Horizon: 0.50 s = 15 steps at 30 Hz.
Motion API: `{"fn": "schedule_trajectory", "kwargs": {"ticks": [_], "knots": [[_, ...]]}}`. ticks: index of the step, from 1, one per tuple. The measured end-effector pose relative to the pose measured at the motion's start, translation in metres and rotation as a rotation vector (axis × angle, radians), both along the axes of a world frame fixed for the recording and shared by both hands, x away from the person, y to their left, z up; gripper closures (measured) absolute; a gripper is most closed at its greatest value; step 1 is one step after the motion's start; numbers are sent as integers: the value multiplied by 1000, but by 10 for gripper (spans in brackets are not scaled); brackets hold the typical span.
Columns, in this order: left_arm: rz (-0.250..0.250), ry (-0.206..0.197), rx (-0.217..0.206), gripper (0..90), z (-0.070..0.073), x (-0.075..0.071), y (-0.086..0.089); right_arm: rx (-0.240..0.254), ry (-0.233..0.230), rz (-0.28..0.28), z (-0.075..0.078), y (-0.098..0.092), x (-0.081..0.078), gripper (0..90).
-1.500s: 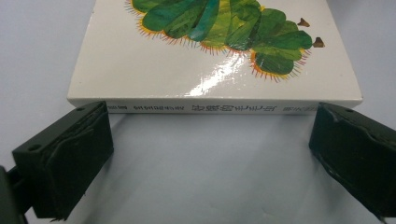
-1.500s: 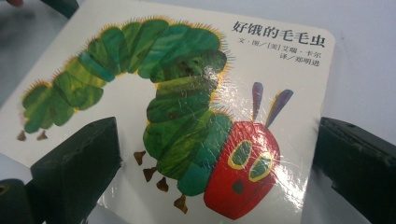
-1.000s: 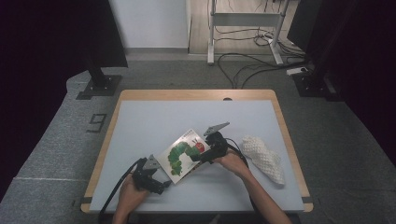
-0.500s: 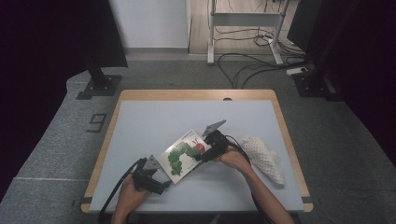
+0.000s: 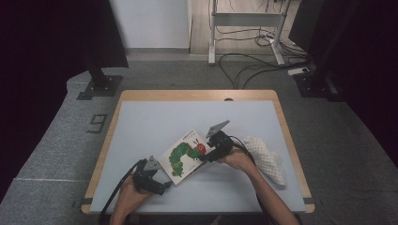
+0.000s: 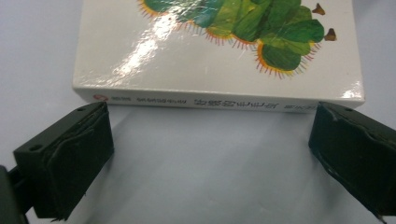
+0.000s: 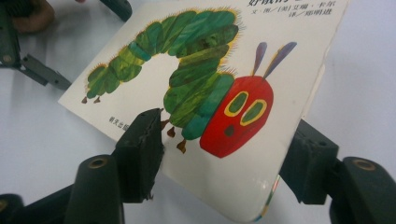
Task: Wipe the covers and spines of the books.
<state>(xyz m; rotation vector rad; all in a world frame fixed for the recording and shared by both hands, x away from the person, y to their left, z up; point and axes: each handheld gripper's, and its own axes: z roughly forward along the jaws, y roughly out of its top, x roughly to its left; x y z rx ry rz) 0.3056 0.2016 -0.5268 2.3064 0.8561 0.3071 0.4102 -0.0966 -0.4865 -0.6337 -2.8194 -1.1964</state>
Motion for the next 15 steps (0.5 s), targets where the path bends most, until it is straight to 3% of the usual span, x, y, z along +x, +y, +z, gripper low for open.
{"fn": "schedule_trajectory", "kwargs": {"ticks": [5, 10, 15], "knots": [[35, 7, 6, 3, 3, 2, 5, -2, -13, 8, 1, -4, -4, 415], [38, -9, -73, 28, 12, 0, 10, -2, -20, 10, 1, -6, -7, 433], [31, 0, -76, 28, 13, 1, 11, -4, -35, 3, 0, -8, -12, 445]]}}
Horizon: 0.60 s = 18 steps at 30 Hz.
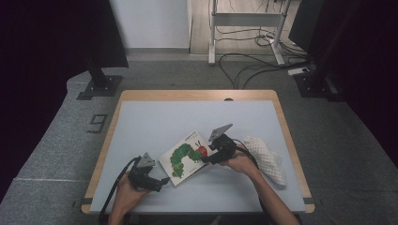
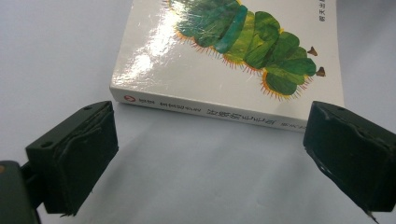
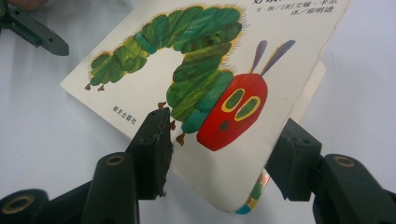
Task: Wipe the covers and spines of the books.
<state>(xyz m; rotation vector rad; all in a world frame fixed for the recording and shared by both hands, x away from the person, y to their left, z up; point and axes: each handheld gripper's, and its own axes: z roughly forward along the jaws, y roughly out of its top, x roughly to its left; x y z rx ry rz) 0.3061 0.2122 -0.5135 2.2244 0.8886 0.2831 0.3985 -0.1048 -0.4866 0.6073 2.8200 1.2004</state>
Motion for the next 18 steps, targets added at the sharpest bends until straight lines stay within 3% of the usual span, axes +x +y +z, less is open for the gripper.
{"fn": "schedule_trajectory", "kwargs": {"ticks": [9, 18], "knots": [[-17, 8, -21, 30, 2, 1, -1, 6, -12, -7, -4, -5, -9, 472], [-32, 8, -10, 26, 6, 4, -7, 9, -21, -12, -6, -10, -16, 501]]}}
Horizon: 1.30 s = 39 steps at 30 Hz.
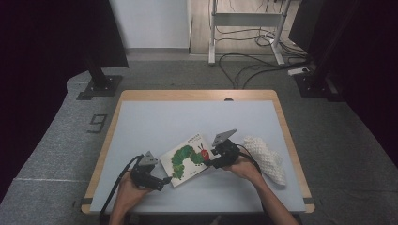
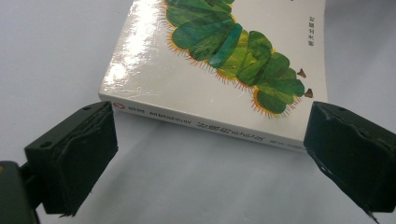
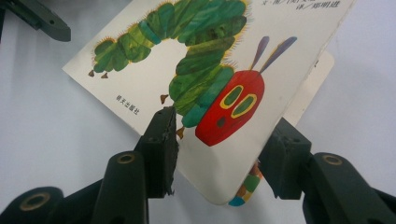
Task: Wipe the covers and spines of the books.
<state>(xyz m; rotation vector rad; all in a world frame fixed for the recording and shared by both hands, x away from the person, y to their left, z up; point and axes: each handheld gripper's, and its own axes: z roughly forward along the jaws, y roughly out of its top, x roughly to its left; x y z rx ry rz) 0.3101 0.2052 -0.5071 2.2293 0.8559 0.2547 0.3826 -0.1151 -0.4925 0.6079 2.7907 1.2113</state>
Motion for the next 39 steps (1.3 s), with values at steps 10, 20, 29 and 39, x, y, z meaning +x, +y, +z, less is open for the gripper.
{"fn": "schedule_trajectory", "kwargs": {"ticks": [10, 20, 29, 39], "knots": [[3, 12, -6, 22, 1, 2, -1, 5, -14, -9, -6, -6, -7, 518], [-23, 25, -28, 68, -1, 6, -6, 22, -22, -21, -15, -14, -12, 531], [-51, -8, 1, 166, 7, 2, -16, 42, 14, -20, -12, -18, -11, 500], [-46, -19, -18, 262, 13, 1, -12, 68, 24, -75, -12, -14, 4, 344]]}}
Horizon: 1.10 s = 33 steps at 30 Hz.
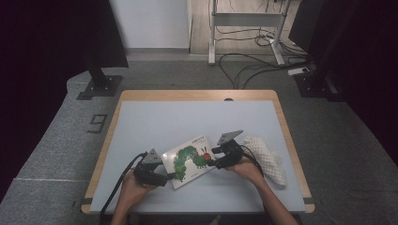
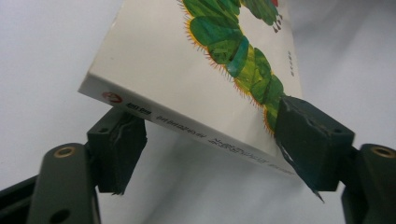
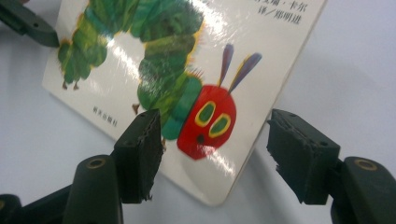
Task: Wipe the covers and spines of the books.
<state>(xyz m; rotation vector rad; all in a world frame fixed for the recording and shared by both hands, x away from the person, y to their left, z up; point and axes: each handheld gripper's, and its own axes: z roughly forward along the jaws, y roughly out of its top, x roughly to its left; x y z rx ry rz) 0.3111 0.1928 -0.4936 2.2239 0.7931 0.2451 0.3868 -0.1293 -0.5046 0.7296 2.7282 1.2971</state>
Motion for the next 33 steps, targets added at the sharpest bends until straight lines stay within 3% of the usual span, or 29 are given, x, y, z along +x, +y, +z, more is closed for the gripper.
{"fn": "schedule_trajectory", "kwargs": {"ticks": [5, 11, 14, 21, 33], "knots": [[-11, -7, -10, 315, 4, 0, 0, 1, 27, -11, -1, 6, 10, 322], [-15, -9, -21, 412, 11, 0, 1, 37, 51, -8, 4, 11, 17, 353], [-30, 0, -44, 474, 18, 1, 4, 52, 34, -17, 9, 9, 16, 409], [-68, 18, -52, 547, 25, 3, 3, 59, 12, -12, 15, 3, 13, 468], [-45, -47, -22, 683, 41, 3, 6, 96, -39, -16, 25, -2, 7, 559]]}}
